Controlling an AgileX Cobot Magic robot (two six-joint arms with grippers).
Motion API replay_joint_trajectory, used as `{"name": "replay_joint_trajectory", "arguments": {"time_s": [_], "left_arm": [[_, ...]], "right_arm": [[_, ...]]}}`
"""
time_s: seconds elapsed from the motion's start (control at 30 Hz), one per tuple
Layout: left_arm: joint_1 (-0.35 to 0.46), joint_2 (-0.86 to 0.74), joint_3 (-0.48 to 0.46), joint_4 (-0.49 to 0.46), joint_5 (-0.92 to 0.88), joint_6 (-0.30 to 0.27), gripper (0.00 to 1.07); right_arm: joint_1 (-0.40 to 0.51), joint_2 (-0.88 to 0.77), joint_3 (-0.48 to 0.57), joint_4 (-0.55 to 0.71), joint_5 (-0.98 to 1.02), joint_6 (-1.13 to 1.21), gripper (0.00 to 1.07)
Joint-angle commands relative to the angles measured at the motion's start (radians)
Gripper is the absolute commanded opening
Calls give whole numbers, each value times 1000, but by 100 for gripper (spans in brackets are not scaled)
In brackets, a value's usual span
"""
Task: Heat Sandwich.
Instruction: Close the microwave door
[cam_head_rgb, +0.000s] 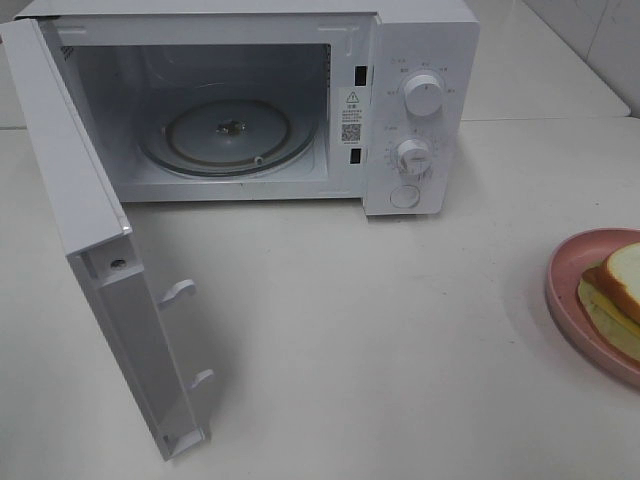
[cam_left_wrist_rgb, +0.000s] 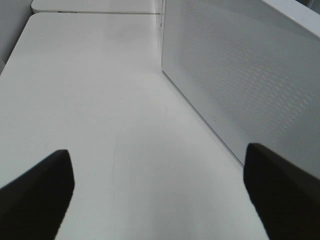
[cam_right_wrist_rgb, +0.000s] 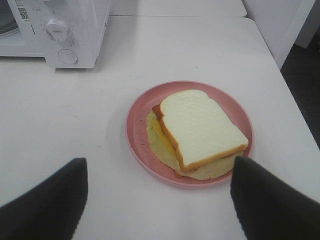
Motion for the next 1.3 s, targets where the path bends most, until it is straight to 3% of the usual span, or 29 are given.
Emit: {"name": "replay_joint_trajectory", "arguments": {"time_s": [0.03,0.13,0.17,0.2,0.27,0.3,0.37,0.43,0.63,0.73,0.93,1.3], "left_arm": [[7,41,-6,-2,-54,0,72],[6,91,-4,-2,-112,0,54],[3,115,8,-1,-166,0,42],[3,115,8,-1,-166,0,42],[3,138,30,-2,-235,0,29],[3,159,57,-2,-299,0,18],[3,168,69,-2,-327,0,13],[3,201,113,-1,-430,0,0],[3,263,183,1,-600,1,0],[3,324,238,2,-793,2,0],[3,447,295,5,-1007,4,0],[3,813,317,143,-1471,-9,0]], "right_arm": [[-7,-28,1,-7,-4,7,76],[-7,-28,1,-7,-4,7,76],[-7,-28,1,-7,-4,7,76],[-7,-28,1,-7,-4,7,76],[-7,-28,1,-7,-4,7,76],[-7,-28,1,-7,-4,7,76],[-7,-28,1,-7,-4,7,76],[-7,-28,1,-7,-4,7,76],[-7,-28,1,-7,-4,7,76],[-7,-28,1,-7,-4,7,76],[-7,-28,1,-7,-4,7,76],[-7,-28,1,-7,-4,7,76]]}}
